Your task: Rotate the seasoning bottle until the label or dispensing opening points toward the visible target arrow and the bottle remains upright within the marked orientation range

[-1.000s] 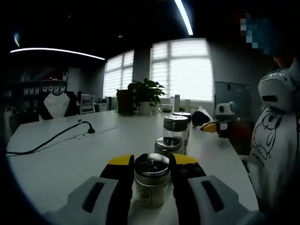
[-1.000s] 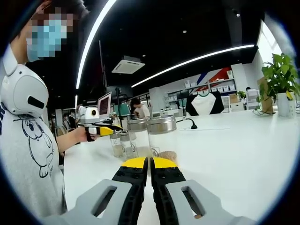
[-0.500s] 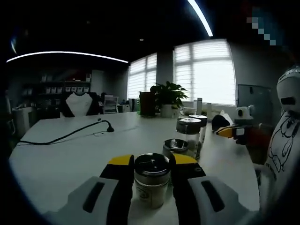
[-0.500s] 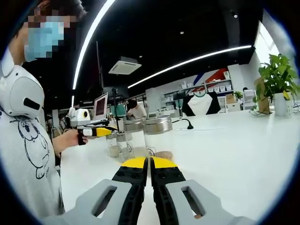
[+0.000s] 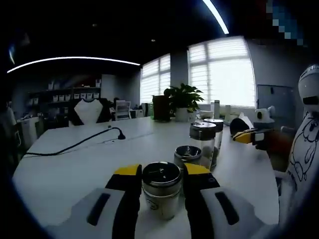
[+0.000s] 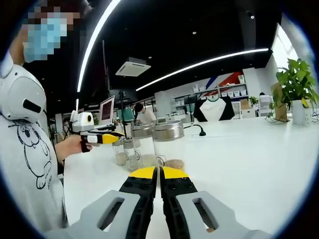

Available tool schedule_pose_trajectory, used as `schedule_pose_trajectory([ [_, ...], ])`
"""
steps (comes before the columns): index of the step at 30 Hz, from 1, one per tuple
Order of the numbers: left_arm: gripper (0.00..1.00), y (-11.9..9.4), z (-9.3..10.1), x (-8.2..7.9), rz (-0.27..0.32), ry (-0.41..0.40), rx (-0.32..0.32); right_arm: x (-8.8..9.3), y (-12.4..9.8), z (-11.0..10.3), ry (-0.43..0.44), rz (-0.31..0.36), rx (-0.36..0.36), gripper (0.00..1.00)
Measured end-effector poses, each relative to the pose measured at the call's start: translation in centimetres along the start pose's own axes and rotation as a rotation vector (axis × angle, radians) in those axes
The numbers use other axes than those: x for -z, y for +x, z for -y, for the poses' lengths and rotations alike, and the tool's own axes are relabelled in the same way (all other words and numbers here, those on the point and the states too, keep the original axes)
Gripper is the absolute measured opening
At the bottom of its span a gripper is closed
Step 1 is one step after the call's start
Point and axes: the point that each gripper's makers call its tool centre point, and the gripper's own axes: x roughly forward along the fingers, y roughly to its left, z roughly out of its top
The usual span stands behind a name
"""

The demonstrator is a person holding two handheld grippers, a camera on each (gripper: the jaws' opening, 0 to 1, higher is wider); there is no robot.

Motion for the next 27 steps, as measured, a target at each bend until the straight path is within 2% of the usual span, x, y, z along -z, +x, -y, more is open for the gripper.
schedule_pose_trajectory([
  [2,0.56,0.1,0.3,-0.4,0.02,-0.021,0.028,-0.1,0.0,0.0,0.001,0.003,-0.004,0.0],
  [3,0.57,0.0,0.3,-0.5,0.019,-0.016,0.03,-0.1,0.0,-0.1,0.003,0.005,-0.007,0.0],
  [5,0.53,-0.1,0.3,-0.6,0.012,0.006,0.045,0.0,0.1,-0.2,0.007,0.006,-0.014,0.0],
  [7,0.52,-0.3,0.8,-1.1,0.03,0.007,0.109,0.1,0.1,-0.3,0.008,0.007,-0.021,0.0],
  [9,0.52,-0.5,0.9,-1.3,0.036,-0.012,0.153,0.1,0.1,-0.4,0.013,0.009,-0.027,0.0],
  [10,0.51,-0.6,1.2,-1.2,0.024,-0.034,0.21,0.1,0.1,-0.5,0.018,0.014,-0.03,0.0],
  [11,0.47,-0.8,1.0,-1.0,0.005,-0.074,0.217,0.0,0.0,-0.5,0.022,0.018,-0.034,0.0],
  [13,0.45,-1.2,0.3,-1.6,0.043,-0.085,0.234,-0.1,-0.1,-0.5,0.027,0.024,-0.039,0.0],
  [15,0.48,-1.5,0.3,-1.6,0.048,-0.13,0.284,-0.2,-0.1,-0.6,0.032,0.031,-0.044,0.0],
  [19,0.48,-1.4,0.4,-1.1,0.035,-0.125,0.346,-0.2,-0.1,-0.7,0.036,0.032,-0.052,0.0],
  [21,0.48,-1.1,0.6,-1.0,0.032,-0.091,0.377,-0.2,-0.1,-0.8,0.032,0.03,-0.054,0.0],
  [24,0.48,-0.7,0.9,-0.9,0.028,-0.052,0.404,-0.2,0.0,-0.9,0.031,0.031,-0.059,0.0],
  [27,0.48,-0.3,0.7,-0.9,0.029,-0.051,0.403,-0.1,0.0,-1.0,0.025,0.024,-0.059,0.0],
])
